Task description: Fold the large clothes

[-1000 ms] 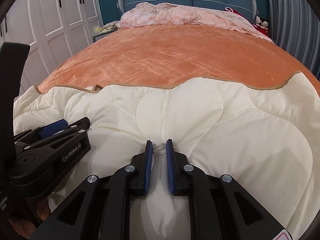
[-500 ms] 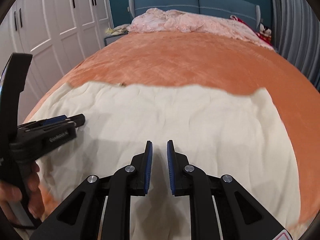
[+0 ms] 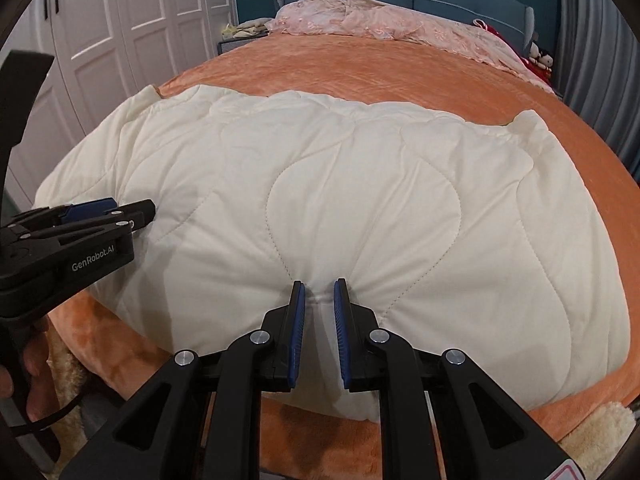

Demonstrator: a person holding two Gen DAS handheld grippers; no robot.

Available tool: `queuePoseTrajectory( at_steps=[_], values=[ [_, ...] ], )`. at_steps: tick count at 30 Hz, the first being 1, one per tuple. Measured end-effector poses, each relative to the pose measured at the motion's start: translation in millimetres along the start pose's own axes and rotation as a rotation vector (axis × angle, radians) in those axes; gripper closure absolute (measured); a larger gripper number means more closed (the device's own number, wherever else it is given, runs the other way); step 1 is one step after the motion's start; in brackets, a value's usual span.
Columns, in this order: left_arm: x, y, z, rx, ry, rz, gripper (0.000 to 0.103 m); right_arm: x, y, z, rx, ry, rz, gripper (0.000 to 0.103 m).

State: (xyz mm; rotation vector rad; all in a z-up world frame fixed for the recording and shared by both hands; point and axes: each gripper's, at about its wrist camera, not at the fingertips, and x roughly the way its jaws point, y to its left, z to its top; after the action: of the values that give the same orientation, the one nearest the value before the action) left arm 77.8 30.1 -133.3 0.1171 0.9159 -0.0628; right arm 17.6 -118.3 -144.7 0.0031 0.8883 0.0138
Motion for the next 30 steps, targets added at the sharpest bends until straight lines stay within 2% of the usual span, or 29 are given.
queuePoseTrajectory(
  at_steps=[9,14,17,20,22,24,26,27,30],
  values=[
    [-0.2,-5.6,-2.4,0.026,-0.019,0.033,0.061,0.2,2.3,-2.0,-0.001,-0.013,-0.02,0.09],
    [-16.6,3.4,-5.0,-0.008,-0.01,0.007,0.061,-12.4,4.1,0.8,0.028,0.0,-0.023,0.089],
    [-29.4,24.1,-9.7,-0.085,0.0,0.003,0.058,-22.6,10.7,-1.7,0.04,0.006,0.015,0.089],
    [-37.8,61.3,-14.6,-0.213,0.016,0.005,0.048,-24.1,20.8,-5.1,0.018,0.018,0.038,0.089],
    [-37.3,87.5,-17.2,-0.301,0.032,0.018,0.037,-22.1,26.4,-6.6,-0.003,0.021,0.026,0.089],
    [-31.7,112.5,-21.1,-0.389,0.057,0.004,0.032,-18.8,27.6,-7.0,-0.006,0.026,0.021,0.089],
    [-19.4,134.6,-23.7,-0.474,0.097,-0.032,0.025,-16.1,27.4,-7.6,-0.007,0.028,0.021,0.089],
    [-13.5,142.6,-25.0,-0.511,0.109,-0.058,0.018,-15.5,28.6,-8.5,-0.011,0.026,0.018,0.089],
    [0.9,149.8,-25.8,-0.568,0.133,-0.151,0.017,-14.3,31.6,-11.1,-0.036,0.02,0.003,0.089]
  ],
)
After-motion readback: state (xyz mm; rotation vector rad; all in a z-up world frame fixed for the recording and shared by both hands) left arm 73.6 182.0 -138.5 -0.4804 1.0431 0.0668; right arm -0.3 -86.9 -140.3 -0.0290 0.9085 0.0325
